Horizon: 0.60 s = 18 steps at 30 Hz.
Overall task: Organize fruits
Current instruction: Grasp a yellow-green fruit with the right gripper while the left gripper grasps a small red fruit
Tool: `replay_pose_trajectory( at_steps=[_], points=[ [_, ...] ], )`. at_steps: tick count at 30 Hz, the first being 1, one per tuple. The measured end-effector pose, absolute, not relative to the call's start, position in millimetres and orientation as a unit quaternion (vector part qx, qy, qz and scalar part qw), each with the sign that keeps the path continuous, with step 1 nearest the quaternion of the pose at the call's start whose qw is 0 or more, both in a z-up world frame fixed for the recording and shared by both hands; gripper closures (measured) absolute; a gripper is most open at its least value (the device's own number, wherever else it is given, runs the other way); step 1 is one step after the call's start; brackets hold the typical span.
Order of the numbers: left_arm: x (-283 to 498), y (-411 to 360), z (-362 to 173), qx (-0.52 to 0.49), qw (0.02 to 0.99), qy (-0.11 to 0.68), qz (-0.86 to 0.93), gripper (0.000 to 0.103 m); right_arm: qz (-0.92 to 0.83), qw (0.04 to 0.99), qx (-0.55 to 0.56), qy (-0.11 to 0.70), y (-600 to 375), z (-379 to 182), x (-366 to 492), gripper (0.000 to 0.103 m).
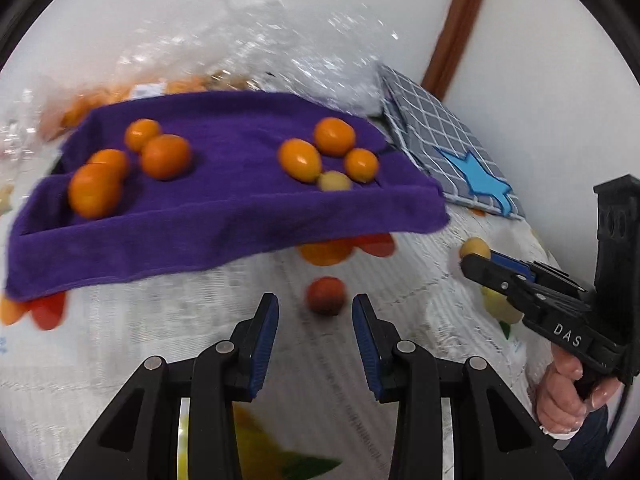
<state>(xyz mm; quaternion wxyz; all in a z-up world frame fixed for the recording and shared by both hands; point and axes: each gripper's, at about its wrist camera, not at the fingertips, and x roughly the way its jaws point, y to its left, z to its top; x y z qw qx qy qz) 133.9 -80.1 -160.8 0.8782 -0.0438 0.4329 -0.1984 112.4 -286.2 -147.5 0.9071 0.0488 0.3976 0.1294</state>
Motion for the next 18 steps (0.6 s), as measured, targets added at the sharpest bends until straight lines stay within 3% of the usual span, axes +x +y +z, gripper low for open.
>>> replay_pose_trajectory(
  at_steps=[2, 4, 18],
  points=[
    [136, -87, -163, -0.035, 0.876, 0.437, -0.202, 0.067, 0.131, 0.908, 0.047, 0.396, -285, -147, 111, 0.076],
    [137, -90, -163, -0.031, 0.876, 0.437, -0.203, 0.081, 0.130, 0.908, 0.044, 0.396, -284, -147, 109, 0.076],
    [123, -23, -151, -0.155, 0.905, 0.372, -0.138, 0.080, 0.133, 0.906, 0.044, 0.398, -284, -148, 111, 0.076]
  ],
)
